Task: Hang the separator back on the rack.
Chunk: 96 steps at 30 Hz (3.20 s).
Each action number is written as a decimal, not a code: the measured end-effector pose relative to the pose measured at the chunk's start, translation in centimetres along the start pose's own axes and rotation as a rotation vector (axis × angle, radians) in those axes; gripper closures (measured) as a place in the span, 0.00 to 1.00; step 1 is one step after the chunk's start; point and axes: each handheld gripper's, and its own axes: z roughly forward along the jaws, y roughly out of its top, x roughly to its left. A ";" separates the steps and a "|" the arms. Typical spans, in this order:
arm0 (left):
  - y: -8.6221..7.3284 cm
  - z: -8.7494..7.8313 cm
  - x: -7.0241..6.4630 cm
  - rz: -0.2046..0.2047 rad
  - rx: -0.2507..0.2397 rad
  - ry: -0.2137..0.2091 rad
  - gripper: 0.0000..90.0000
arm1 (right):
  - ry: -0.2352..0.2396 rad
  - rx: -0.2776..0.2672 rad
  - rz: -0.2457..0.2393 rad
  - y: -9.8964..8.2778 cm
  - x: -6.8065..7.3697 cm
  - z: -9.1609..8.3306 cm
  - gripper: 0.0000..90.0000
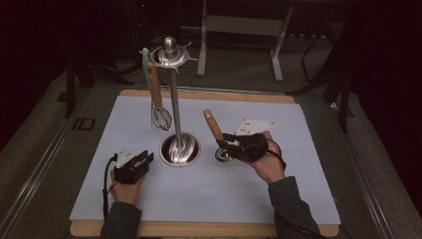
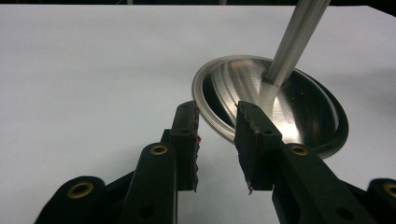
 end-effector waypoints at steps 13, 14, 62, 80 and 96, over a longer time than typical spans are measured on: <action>0.0 0.0 0.0 0.003 0.002 0.000 0.77 | -0.001 -0.028 -0.018 0.9 0.4 -0.3 0.79; 0.0 0.0 0.0 0.003 0.002 0.000 0.77 | -0.002 -0.027 -0.015 1.0 0.5 -0.4 0.79; 0.0 0.1 -0.1 0.009 0.005 0.000 0.77 | 0.006 -0.119 -0.061 4.9 1.7 -1.3 0.79; 0.0 0.1 -0.1 0.010 0.009 0.001 0.77 | 0.021 -0.163 -0.068 6.4 2.2 -1.6 0.79; 0.0 0.1 -0.1 0.011 0.008 0.001 0.77 | 0.028 -0.184 -0.077 7.6 2.7 -1.6 0.79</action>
